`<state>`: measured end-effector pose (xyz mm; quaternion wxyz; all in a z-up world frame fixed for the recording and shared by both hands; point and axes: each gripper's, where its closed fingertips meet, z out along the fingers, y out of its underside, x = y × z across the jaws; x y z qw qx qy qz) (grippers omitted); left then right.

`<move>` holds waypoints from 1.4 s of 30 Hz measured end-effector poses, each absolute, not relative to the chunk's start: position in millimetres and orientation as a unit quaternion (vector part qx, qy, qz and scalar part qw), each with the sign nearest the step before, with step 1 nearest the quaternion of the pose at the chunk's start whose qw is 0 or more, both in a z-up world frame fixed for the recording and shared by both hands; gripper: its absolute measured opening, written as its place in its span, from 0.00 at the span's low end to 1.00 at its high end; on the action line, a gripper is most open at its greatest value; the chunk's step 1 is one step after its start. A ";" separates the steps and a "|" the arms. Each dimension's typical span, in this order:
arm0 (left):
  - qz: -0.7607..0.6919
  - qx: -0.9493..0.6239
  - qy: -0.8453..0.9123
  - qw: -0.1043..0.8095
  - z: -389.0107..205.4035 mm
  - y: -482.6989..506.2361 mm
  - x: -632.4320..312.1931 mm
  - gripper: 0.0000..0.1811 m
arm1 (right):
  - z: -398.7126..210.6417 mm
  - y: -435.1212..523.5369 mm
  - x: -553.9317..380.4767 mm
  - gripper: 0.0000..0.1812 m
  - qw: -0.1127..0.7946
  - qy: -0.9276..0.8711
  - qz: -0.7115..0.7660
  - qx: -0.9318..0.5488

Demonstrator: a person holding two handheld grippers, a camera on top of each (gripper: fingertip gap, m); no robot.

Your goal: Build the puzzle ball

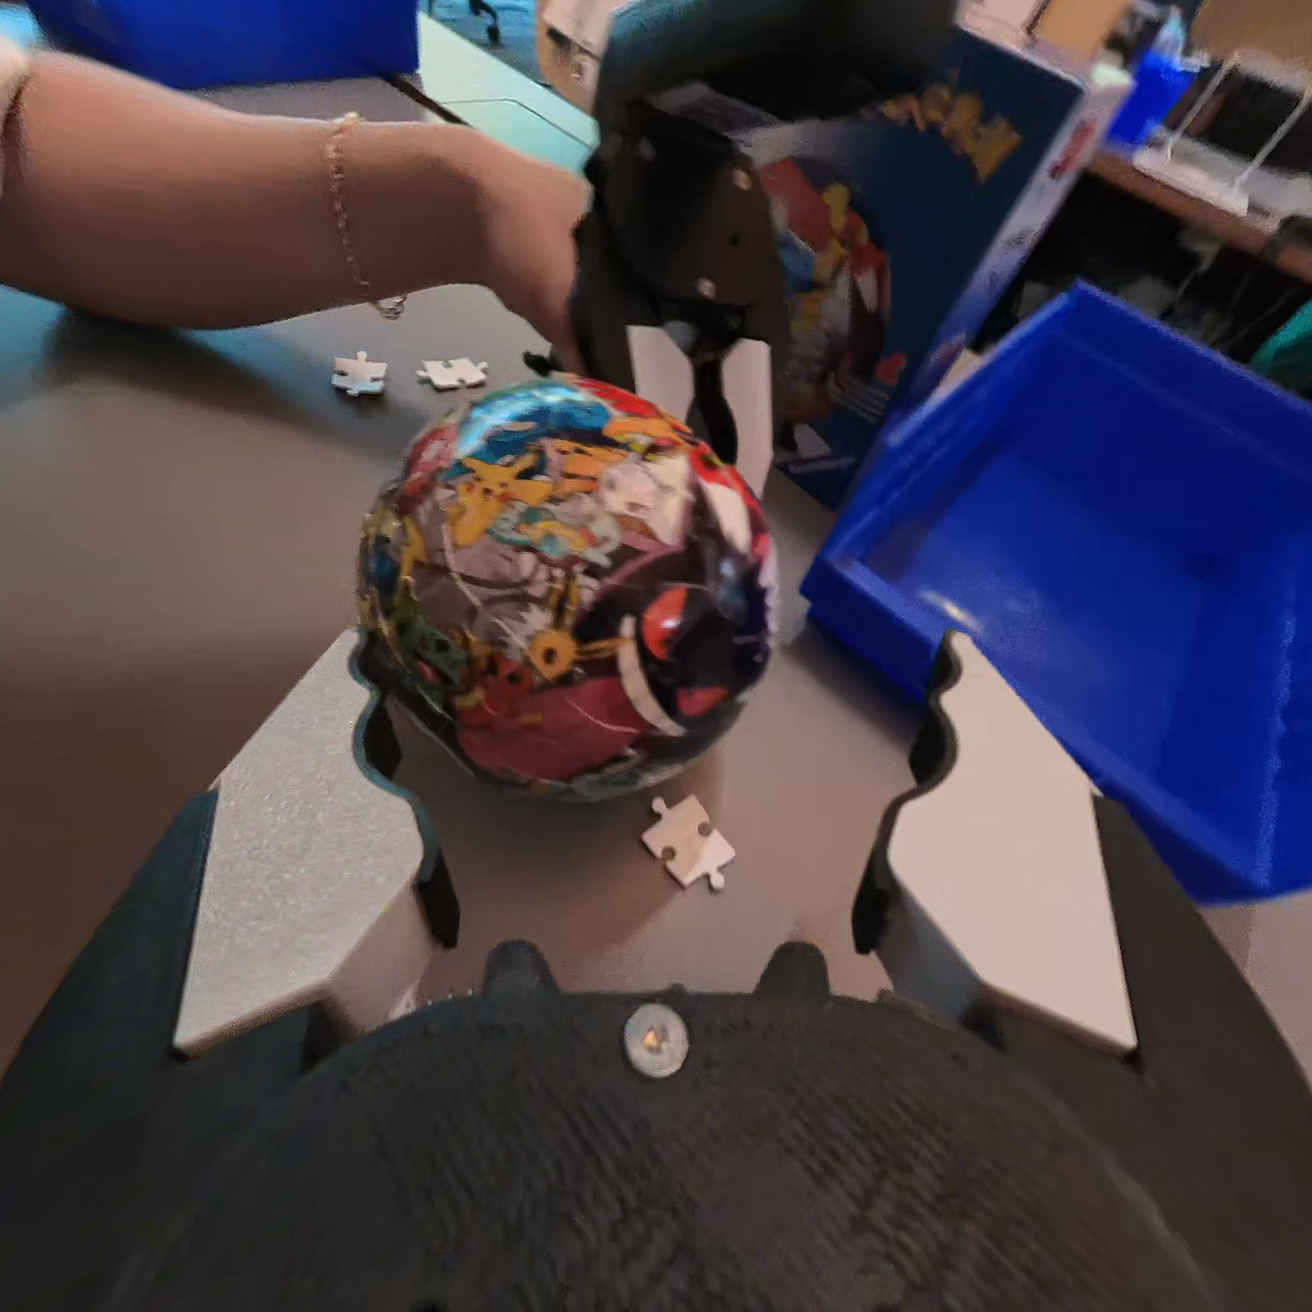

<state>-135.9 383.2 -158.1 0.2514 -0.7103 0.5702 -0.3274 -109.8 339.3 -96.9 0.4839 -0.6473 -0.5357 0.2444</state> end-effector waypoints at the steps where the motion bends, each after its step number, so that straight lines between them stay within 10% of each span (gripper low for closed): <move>1: -0.329 -0.709 0.571 0.250 -158.3 383.0 -135.7 0.04 | -96.9 334.8 -115.5 0.78 0.492 -0.548 0.239 -0.633; 42: -0.395 -0.703 0.545 0.229 -156.4 373.8 -126.3 0.00 | -128.2 319.5 -130.8 0.72 0.592 -0.615 0.160 -0.495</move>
